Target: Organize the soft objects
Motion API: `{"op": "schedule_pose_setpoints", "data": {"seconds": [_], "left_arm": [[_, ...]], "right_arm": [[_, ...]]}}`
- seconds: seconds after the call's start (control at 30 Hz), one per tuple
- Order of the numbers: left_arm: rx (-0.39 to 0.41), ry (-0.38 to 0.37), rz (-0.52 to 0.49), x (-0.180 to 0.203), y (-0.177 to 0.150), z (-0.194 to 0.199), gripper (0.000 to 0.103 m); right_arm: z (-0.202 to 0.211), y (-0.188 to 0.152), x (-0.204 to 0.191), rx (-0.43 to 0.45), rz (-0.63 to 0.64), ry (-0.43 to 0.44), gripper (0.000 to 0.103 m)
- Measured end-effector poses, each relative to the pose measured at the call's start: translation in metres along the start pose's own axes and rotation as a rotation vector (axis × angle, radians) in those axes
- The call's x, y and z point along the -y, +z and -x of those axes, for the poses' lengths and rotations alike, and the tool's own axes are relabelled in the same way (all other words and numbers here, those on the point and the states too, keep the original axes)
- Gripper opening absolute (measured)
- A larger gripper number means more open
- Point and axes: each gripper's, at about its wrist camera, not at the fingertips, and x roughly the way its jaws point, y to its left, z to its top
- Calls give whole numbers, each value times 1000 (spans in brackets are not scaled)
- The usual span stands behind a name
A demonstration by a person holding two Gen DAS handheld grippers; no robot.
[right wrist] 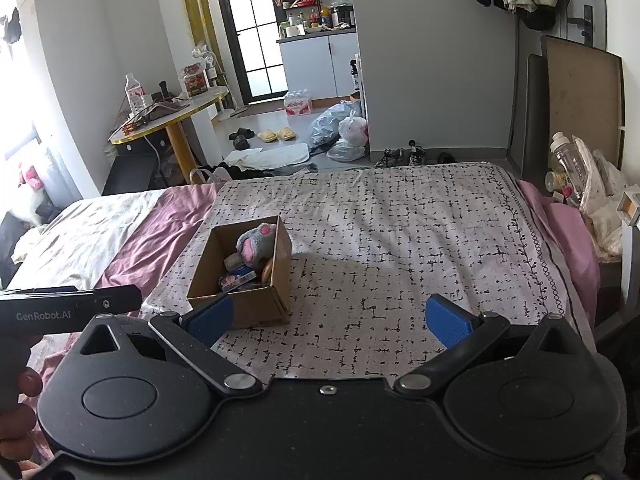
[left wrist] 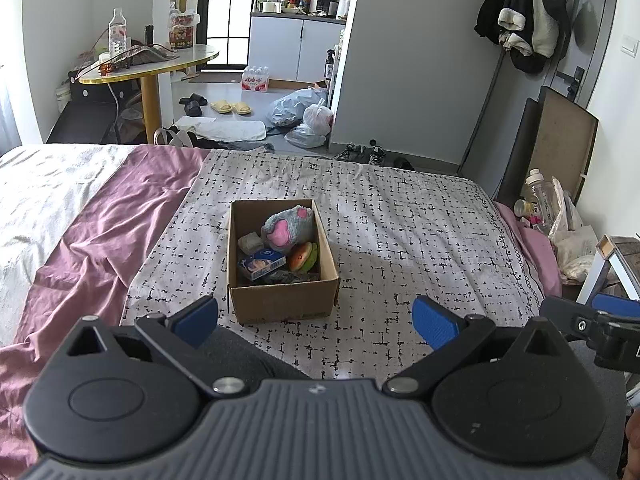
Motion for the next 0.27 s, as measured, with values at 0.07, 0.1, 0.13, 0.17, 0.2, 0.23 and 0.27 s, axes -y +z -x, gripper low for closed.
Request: {"op": "schedule_pose_setpoints", "data": {"seconds": [0.07,0.1,0.13,0.17,0.2,0.23,0.27], "left_arm": [[4,-3,-3,0,-1,0,103],[5,-3,-3,0,-1,1,103],[4,-5,-2,0,-1,1,103],[4,-8,-1,1,-1,1,103],[2,-9,-1,1,-1,1,103],[0,-6,-3,1,-1,1,103],[1,-3,-6,2,-1,1,103]], "right_arm": [[0,0,0,0,0,12,103],[1,0,-1,2,5,11,103],[1,0,-2,3,11,8,103],[0,0,-3,2,15,6,103],[0,-1,-3,1,16,8,103],[0,-1,-3,-1,16,9,103],[0,-2,-4,-2,14,9,103]]}}
